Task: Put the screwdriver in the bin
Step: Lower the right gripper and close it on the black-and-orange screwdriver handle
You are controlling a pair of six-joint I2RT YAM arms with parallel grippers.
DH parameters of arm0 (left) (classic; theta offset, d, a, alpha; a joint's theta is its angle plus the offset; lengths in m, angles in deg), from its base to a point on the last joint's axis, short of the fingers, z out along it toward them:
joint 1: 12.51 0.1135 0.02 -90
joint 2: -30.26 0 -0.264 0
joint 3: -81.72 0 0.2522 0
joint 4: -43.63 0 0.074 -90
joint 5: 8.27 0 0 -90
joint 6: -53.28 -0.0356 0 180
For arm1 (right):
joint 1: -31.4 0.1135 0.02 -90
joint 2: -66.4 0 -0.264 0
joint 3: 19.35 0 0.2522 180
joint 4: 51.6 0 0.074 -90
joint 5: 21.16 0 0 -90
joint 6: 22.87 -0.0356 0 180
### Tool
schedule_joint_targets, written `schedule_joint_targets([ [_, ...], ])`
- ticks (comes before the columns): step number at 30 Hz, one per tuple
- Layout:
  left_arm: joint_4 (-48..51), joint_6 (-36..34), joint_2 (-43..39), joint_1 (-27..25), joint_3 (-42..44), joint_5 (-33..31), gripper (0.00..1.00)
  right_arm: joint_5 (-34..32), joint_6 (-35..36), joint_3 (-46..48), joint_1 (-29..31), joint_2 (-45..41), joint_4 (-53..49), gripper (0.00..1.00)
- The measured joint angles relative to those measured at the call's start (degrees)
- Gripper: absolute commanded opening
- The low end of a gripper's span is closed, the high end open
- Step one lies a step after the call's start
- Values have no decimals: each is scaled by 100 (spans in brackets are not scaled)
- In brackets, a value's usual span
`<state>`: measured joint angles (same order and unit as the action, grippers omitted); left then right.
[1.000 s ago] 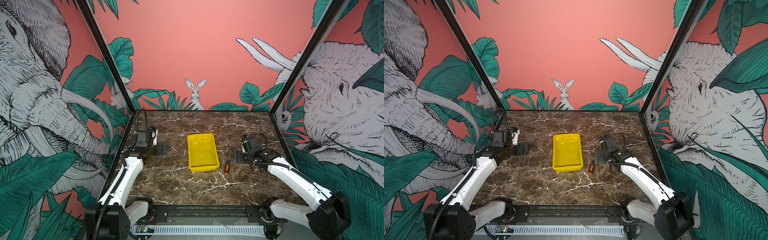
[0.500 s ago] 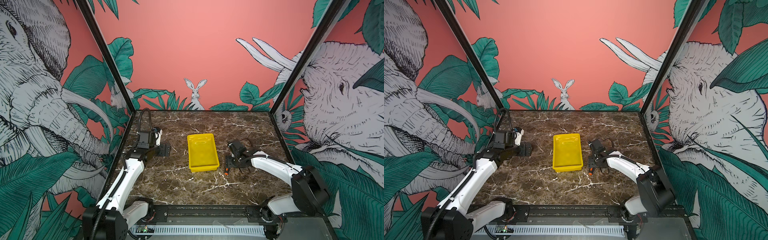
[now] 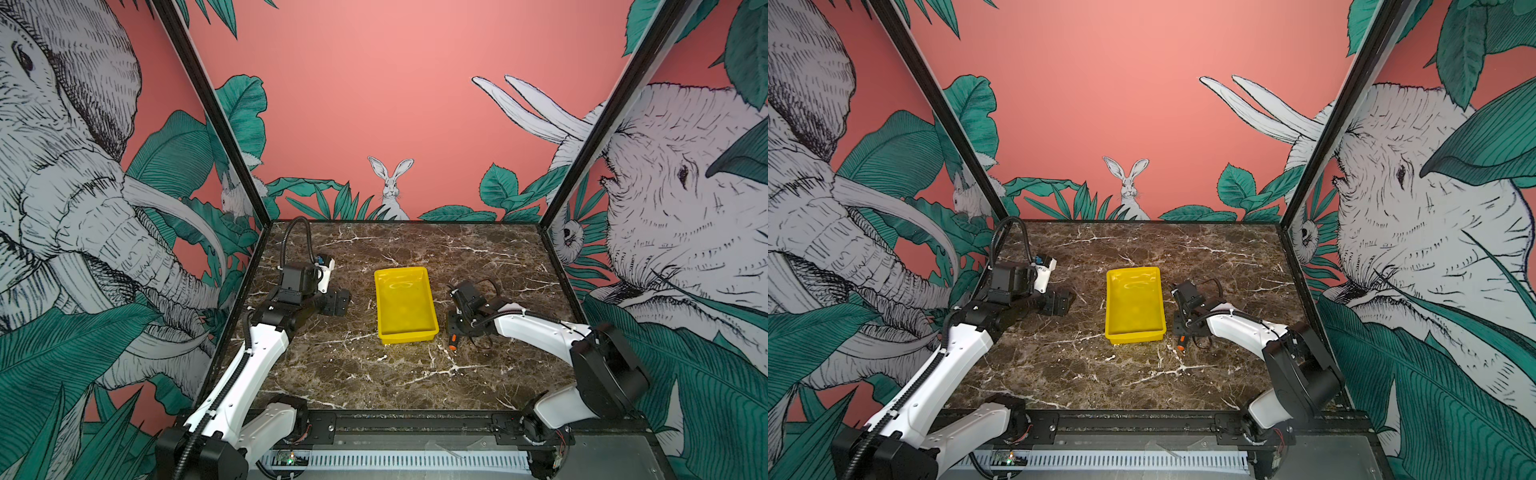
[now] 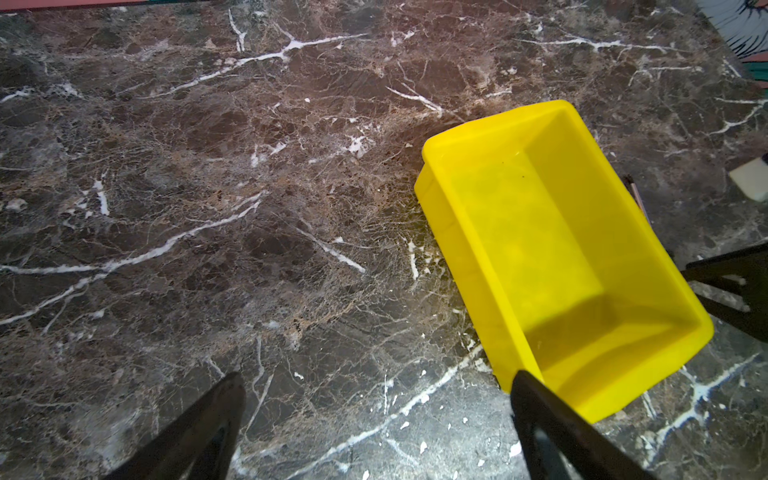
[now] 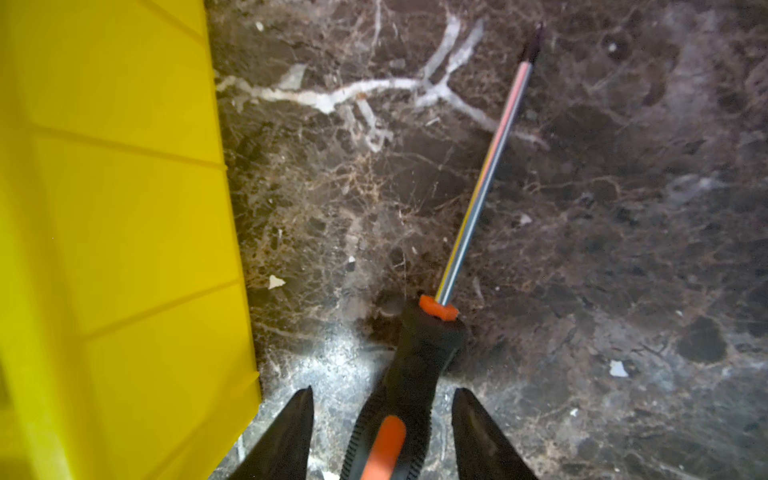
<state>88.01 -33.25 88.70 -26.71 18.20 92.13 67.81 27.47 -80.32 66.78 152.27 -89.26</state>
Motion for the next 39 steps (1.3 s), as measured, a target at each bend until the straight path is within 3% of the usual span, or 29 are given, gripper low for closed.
schedule_joint_targets([
  [9, -164, 127, -90, -48, 0, 289, 100, -103, -221, 157, 105, -28, 7, 46],
  [13, -195, 256, -188, -50, 0, 496, 99, -199, -284, 282, 140, -92, -15, 40],
  [21, -170, 334, -415, -50, 79, 1067, 100, -262, -365, 444, 140, -92, 0, 39],
  [26, -168, 411, -601, -50, 225, 1268, 100, -304, -363, 439, 140, -92, 2, 33],
  [30, -168, 455, -614, -50, 289, 1344, 100, -306, -358, 439, 142, -96, 0, 28],
  [33, -168, 457, -619, -50, 297, 1364, 100, -304, -356, 439, 142, -131, -17, 20],
  [39, -168, 461, -619, -50, 299, 1362, 100, -345, -354, 516, 144, -501, -87, 20],
])
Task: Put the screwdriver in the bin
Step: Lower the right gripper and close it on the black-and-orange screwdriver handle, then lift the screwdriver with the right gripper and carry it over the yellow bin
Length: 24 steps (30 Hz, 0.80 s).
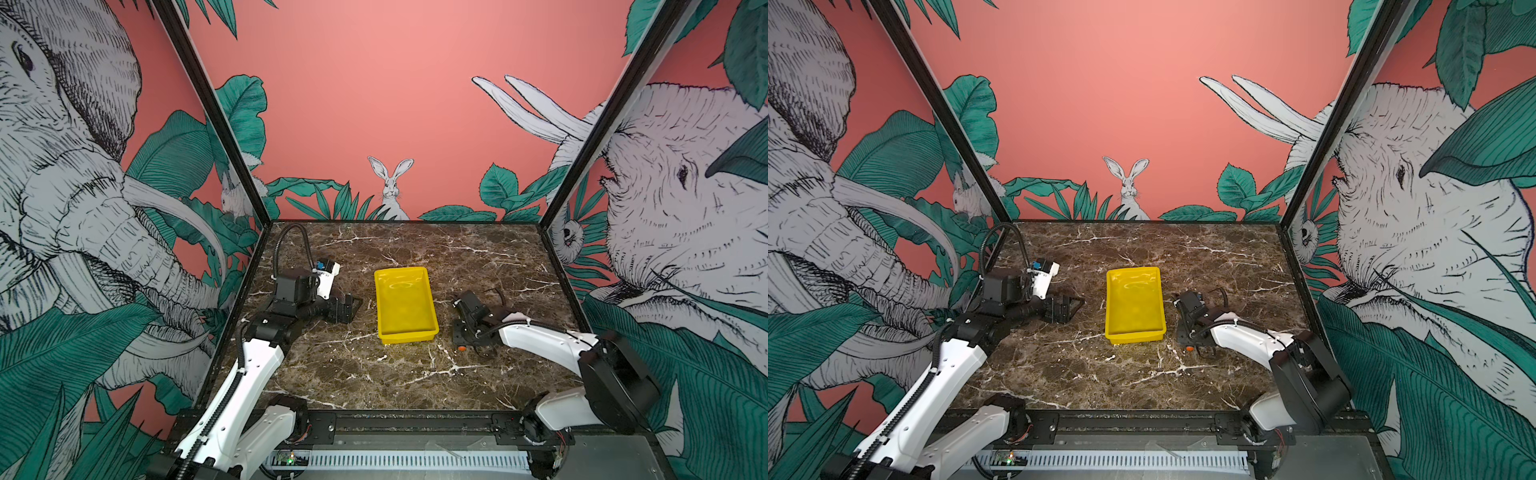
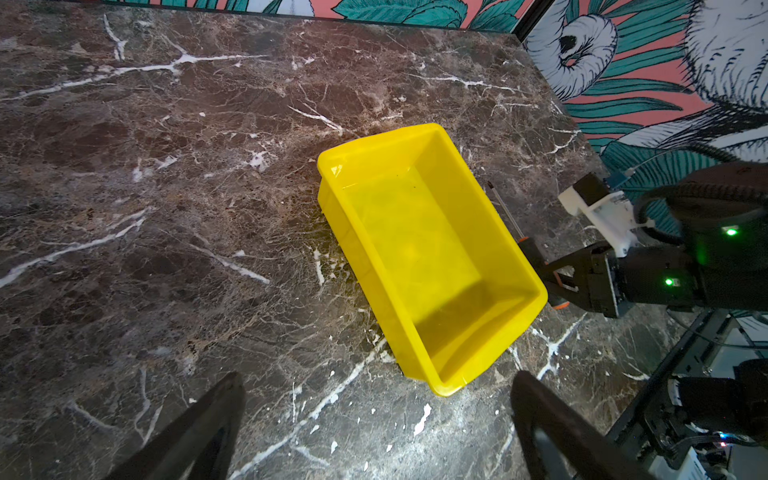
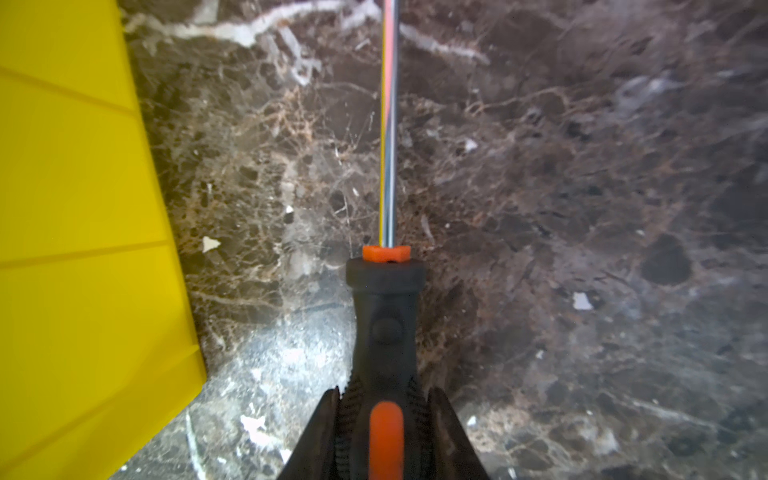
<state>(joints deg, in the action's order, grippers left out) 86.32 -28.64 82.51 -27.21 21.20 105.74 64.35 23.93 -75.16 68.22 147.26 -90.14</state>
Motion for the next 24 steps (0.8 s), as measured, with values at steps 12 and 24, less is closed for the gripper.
schedule_joint_targets([
  [12, 2, 0, -11, 0, 0, 2, 100, -328, 367, -197, 0, -870, -824, 21],
  [24, 7, 0, -127, -2, 2, 63, 100, -208, 1456, -2175, 494, -577, -1381, 27],
])
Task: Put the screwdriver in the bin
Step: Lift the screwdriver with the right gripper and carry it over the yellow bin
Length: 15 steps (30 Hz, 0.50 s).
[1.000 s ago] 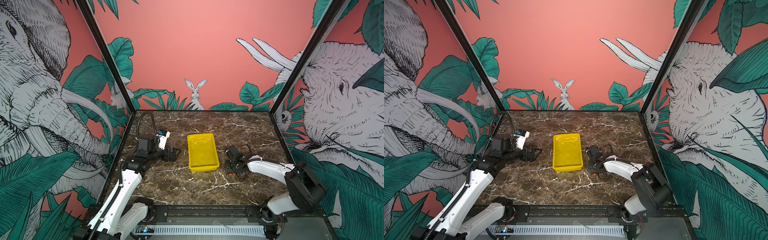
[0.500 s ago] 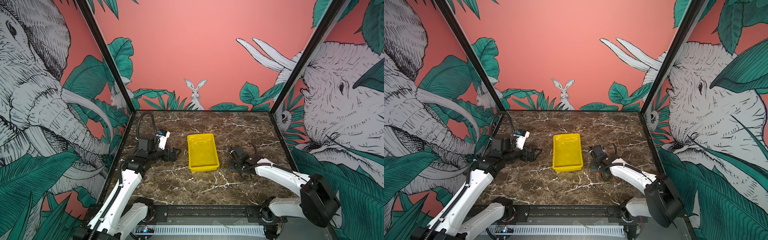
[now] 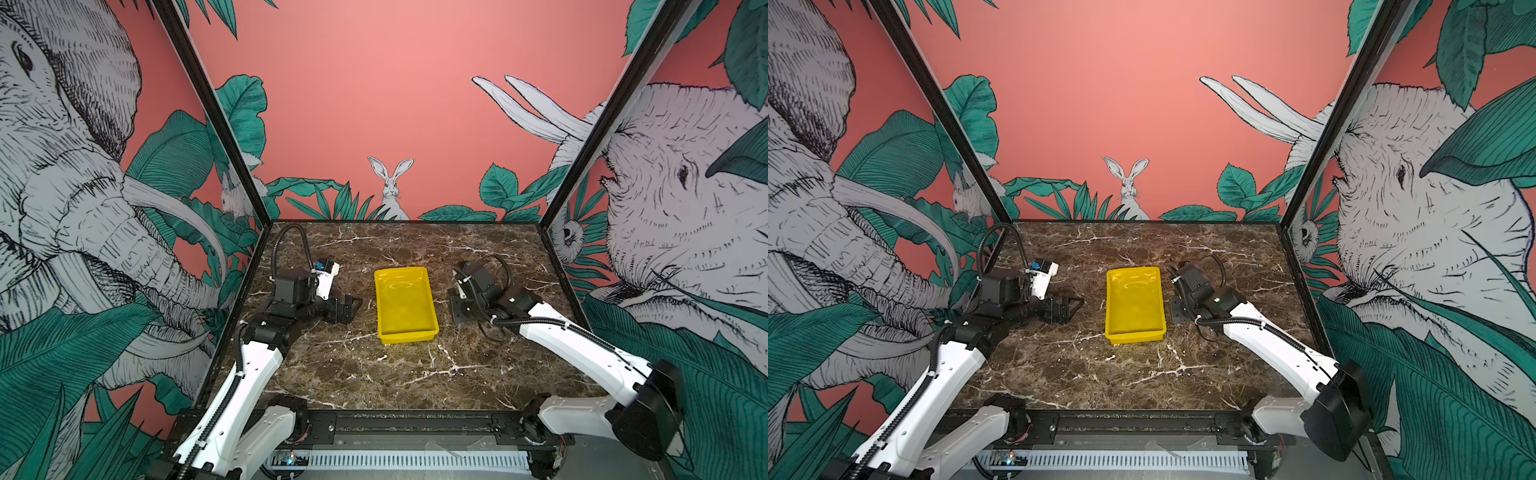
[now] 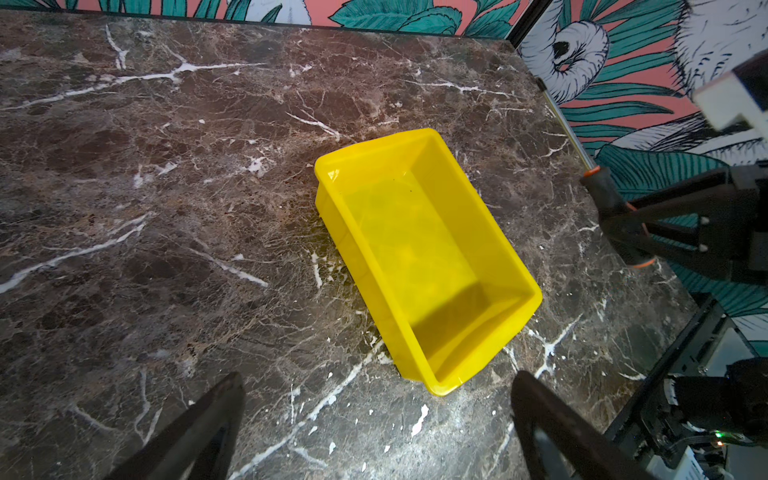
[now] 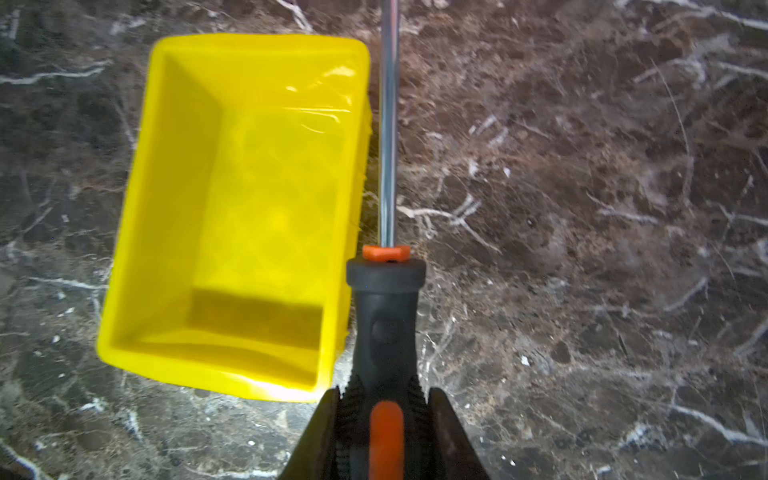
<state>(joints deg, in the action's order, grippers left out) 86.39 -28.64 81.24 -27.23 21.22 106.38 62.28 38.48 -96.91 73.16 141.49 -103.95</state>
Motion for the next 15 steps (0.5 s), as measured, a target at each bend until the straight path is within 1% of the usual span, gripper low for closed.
schedule_joint_targets([
  [3, -9, 2, -61, 2, 17, 28, 99, 50, 190, -437, 269, 461, 7, 28],
  [8, -24, 2, -142, 0, 63, 129, 100, 61, 385, -903, 656, 1274, 20, 28],
  [15, -31, 13, -153, 2, 76, 157, 100, 90, 466, -1196, 883, 2201, 201, 28],
])
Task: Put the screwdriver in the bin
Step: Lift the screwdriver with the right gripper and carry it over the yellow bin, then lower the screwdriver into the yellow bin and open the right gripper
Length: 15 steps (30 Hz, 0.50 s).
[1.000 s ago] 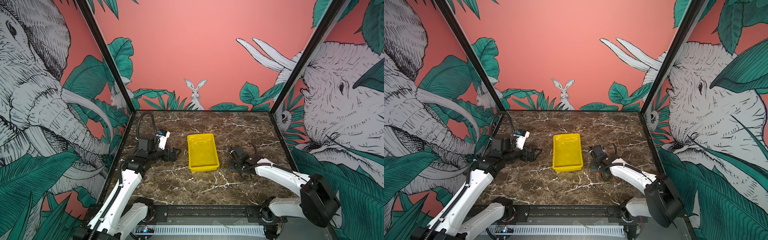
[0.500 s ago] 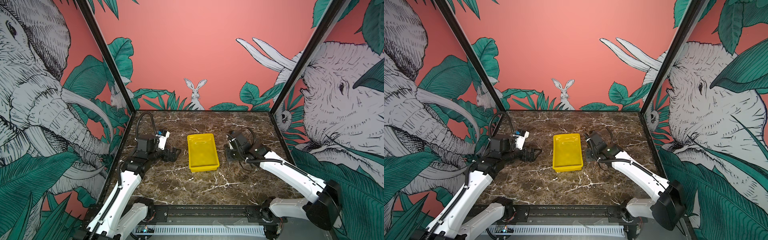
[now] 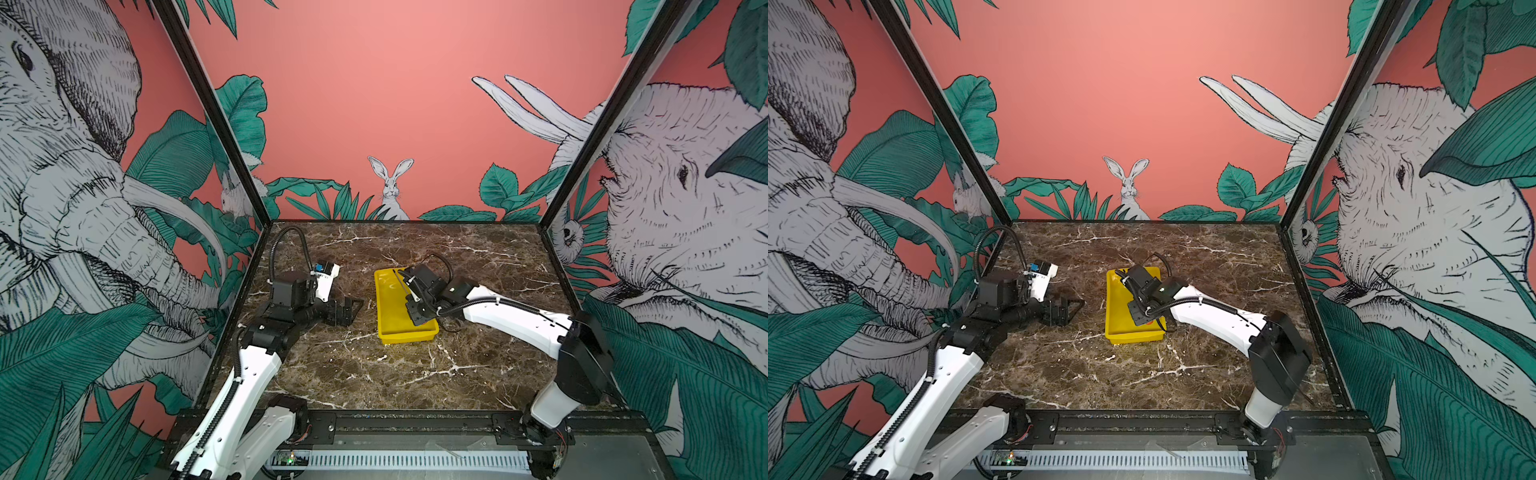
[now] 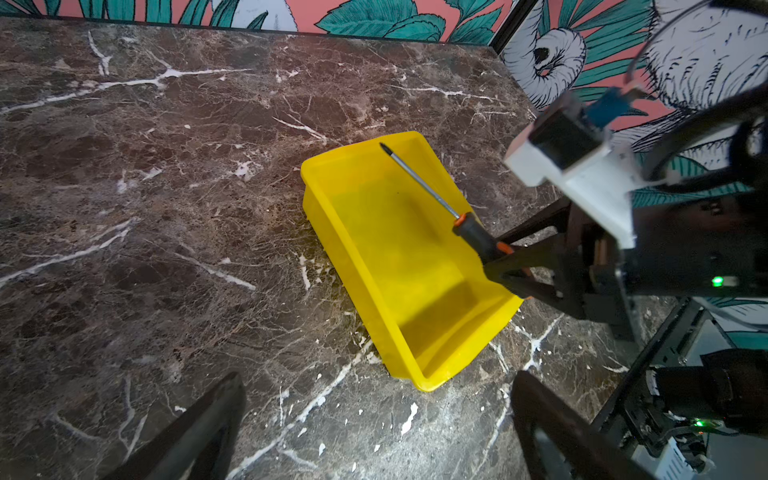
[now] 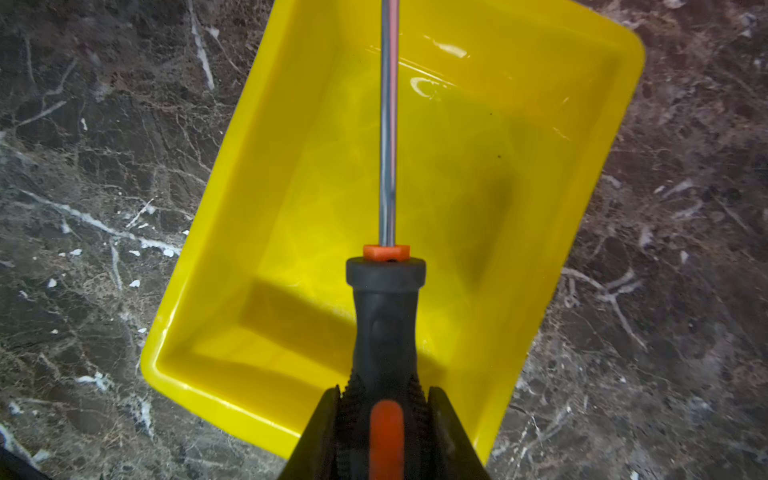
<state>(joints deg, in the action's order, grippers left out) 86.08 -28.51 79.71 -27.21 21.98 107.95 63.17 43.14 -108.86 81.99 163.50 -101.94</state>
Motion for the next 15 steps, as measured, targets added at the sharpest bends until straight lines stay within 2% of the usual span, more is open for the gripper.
schedule_joint_targets([
  [8, -33, 31, -39, 0, 0, 24, 100, -11, -44, -2, 4, 713, 175, 29],
  [15, -35, 48, -42, 0, 0, 55, 100, -96, -232, -9, 4, 916, 238, 31],
])
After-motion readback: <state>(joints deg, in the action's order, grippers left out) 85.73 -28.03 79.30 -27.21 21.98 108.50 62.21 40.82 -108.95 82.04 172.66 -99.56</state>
